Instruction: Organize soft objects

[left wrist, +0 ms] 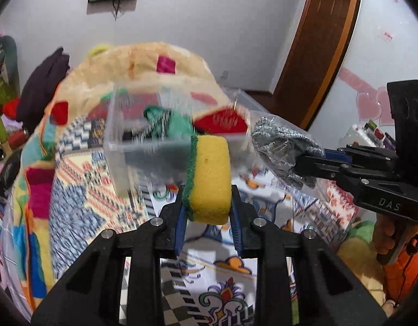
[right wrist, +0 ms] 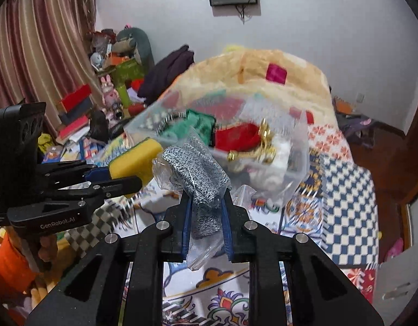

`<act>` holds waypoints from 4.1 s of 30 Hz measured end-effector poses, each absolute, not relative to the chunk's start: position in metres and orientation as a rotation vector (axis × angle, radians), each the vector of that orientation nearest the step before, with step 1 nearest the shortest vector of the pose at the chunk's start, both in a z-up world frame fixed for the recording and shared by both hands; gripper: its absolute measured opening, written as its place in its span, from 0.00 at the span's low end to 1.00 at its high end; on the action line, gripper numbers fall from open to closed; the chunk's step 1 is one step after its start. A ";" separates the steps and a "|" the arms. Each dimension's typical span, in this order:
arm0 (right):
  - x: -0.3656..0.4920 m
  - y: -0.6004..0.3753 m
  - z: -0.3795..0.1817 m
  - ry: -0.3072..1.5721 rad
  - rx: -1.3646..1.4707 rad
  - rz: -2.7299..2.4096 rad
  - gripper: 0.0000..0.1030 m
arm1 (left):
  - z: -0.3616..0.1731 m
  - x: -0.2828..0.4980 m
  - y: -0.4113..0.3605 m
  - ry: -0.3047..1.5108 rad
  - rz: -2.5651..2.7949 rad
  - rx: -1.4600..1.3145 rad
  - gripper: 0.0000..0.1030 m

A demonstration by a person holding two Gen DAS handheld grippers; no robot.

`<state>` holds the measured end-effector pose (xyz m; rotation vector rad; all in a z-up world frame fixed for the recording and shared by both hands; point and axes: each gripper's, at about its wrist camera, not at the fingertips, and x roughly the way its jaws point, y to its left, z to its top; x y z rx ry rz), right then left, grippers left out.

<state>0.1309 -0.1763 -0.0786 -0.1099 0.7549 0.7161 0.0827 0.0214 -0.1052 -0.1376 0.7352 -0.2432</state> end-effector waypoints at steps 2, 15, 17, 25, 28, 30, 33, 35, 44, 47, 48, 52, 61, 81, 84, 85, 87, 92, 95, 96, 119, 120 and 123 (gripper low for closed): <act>0.132 -0.178 -0.069 0.724 -0.105 0.710 0.17 | -0.092 0.084 0.023 0.699 -0.238 -0.136 0.27; 0.166 -0.180 -0.037 0.608 -0.074 0.618 0.17 | -0.043 0.124 0.031 0.567 -0.178 -0.129 0.27; 0.172 -0.177 -0.040 0.620 -0.071 0.619 0.17 | -0.044 0.134 0.029 0.578 -0.172 -0.119 0.27; 0.194 -0.166 -0.061 0.673 -0.088 0.600 0.17 | -0.071 0.163 0.026 0.666 -0.161 -0.108 0.27; 0.202 -0.164 -0.072 0.706 -0.088 0.592 0.17 | -0.083 0.172 0.024 0.698 -0.161 -0.108 0.27; 0.206 -0.162 -0.081 0.727 -0.098 0.582 0.17 | -0.091 0.179 0.023 0.721 -0.164 -0.106 0.27; 0.211 -0.160 -0.091 0.753 -0.109 0.572 0.17 | -0.100 0.186 0.018 0.747 -0.170 -0.096 0.27; 0.213 -0.158 -0.093 0.762 -0.111 0.570 0.18 | -0.105 0.190 0.015 0.761 -0.173 -0.088 0.27; 0.216 -0.153 -0.104 0.796 -0.135 0.576 0.22 | -0.111 0.194 0.008 0.779 -0.160 -0.068 0.45; 0.215 -0.156 -0.101 0.807 -0.121 0.588 0.25 | -0.105 0.185 0.008 0.754 -0.154 -0.059 0.51; 0.214 -0.157 -0.099 0.811 -0.115 0.592 0.28 | -0.103 0.182 0.008 0.747 -0.154 -0.055 0.51; 0.209 -0.161 -0.093 0.807 -0.100 0.607 0.38 | -0.090 0.168 0.012 0.708 -0.160 -0.067 0.53; 0.181 -0.173 -0.053 0.684 -0.088 0.625 0.49 | -0.045 0.129 0.023 0.572 -0.157 -0.099 0.55; 0.106 -0.198 0.007 0.361 -0.036 0.619 0.85 | 0.002 0.048 0.013 0.323 -0.127 -0.060 0.88; 0.105 -0.199 0.005 0.350 -0.034 0.608 0.88 | 0.002 0.044 0.010 0.301 -0.115 -0.044 0.90; 0.105 -0.199 0.004 0.350 -0.032 0.607 0.89 | 0.002 0.043 0.010 0.300 -0.116 -0.043 0.91; 0.107 -0.200 0.003 0.354 -0.022 0.607 0.89 | 0.003 0.040 0.009 0.297 -0.118 -0.043 0.92; 0.105 -0.204 0.001 0.359 -0.008 0.605 0.91 | 0.001 0.040 0.009 0.297 -0.115 -0.046 0.95; 0.100 -0.207 0.000 0.355 -0.005 0.606 0.93 | 0.000 0.040 0.008 0.300 -0.113 -0.045 0.95; 0.100 -0.206 0.001 0.353 -0.006 0.606 0.94 | 0.000 0.040 0.008 0.300 -0.114 -0.045 0.95; 0.096 -0.209 0.002 0.348 -0.003 0.613 0.95 | -0.002 0.038 0.005 0.298 -0.116 -0.045 0.98; 0.095 -0.209 0.002 0.348 -0.003 0.613 0.95 | -0.002 0.038 0.006 0.298 -0.117 -0.045 0.98; 0.095 -0.209 0.002 0.346 -0.002 0.611 0.95 | -0.001 0.038 0.006 0.299 -0.125 -0.049 0.98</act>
